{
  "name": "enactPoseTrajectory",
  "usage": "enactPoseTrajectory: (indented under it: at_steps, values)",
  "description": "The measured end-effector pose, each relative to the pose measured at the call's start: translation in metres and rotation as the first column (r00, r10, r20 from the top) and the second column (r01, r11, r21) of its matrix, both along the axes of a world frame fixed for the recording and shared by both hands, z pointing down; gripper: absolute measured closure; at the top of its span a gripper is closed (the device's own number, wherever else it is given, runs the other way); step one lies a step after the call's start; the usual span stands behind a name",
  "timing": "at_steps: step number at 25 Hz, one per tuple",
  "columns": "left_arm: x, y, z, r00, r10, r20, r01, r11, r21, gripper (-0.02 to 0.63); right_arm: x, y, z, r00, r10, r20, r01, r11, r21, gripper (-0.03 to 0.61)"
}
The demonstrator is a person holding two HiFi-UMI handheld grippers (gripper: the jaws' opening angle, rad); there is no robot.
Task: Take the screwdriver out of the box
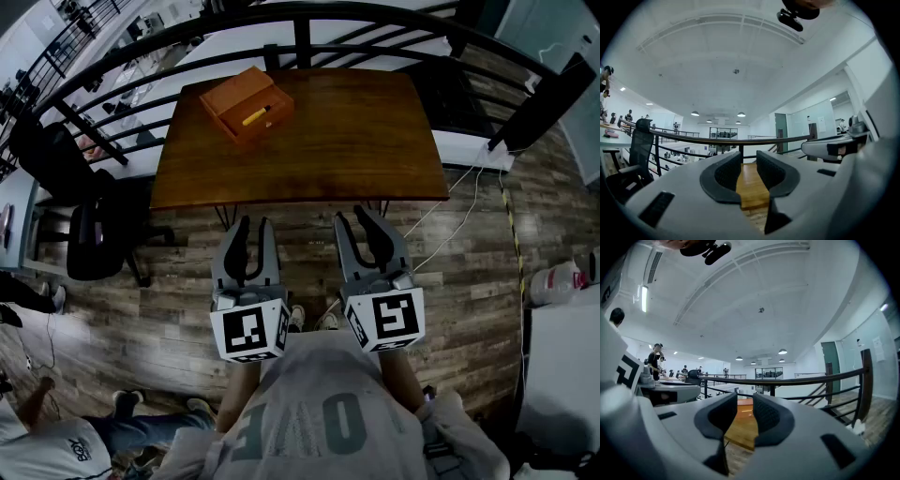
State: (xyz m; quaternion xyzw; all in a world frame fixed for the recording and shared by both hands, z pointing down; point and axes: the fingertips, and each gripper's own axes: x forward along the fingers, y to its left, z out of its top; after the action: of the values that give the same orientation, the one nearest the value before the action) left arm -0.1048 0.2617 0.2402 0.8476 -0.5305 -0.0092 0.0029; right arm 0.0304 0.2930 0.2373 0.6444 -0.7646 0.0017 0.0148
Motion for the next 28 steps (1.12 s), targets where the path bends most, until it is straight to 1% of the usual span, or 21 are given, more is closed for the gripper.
enactPoseTrajectory:
  at_steps: [6,11,14,17,20,23,28]
  values:
    - [0.002,0.005,-0.004,1.0,-0.023,-0.008,0.023,1.0,0.007,0.509,0.006,0.005,0.001,1.0,-0.013,0.0,0.013,1.0,-0.003,0.468]
    - [0.01,0.015,0.001,0.999,-0.04,-0.02,0.04,0.999,-0.01,0.509,0.012,0.011,0.012,0.999,-0.038,-0.013,0.038,0.999,-0.035,0.468]
    - [0.008,0.024,0.005,0.998,-0.059,-0.03,0.059,0.998,-0.016,0.509,0.014,0.017,0.018,0.999,-0.047,0.002,0.047,0.998,-0.042,0.468]
    - [0.003,0.025,0.009,0.996,-0.087,-0.034,0.087,0.996,-0.019,0.509,0.018,0.019,0.019,0.998,-0.061,0.028,0.062,0.997,-0.042,0.469]
    - [-0.001,0.026,0.009,0.993,-0.112,-0.036,0.111,0.993,-0.029,0.509,0.022,0.023,0.02,0.997,-0.064,0.036,0.066,0.997,-0.047,0.471]
    - [0.001,0.025,0.005,0.993,-0.116,-0.037,0.116,0.993,-0.012,0.509,0.027,0.023,0.02,0.997,-0.066,0.037,0.068,0.997,-0.037,0.48]
    - [0.007,0.016,0.007,0.993,-0.114,-0.033,0.116,0.992,0.04,0.509,0.026,0.014,0.035,0.995,-0.09,0.031,0.091,0.996,-0.026,0.482]
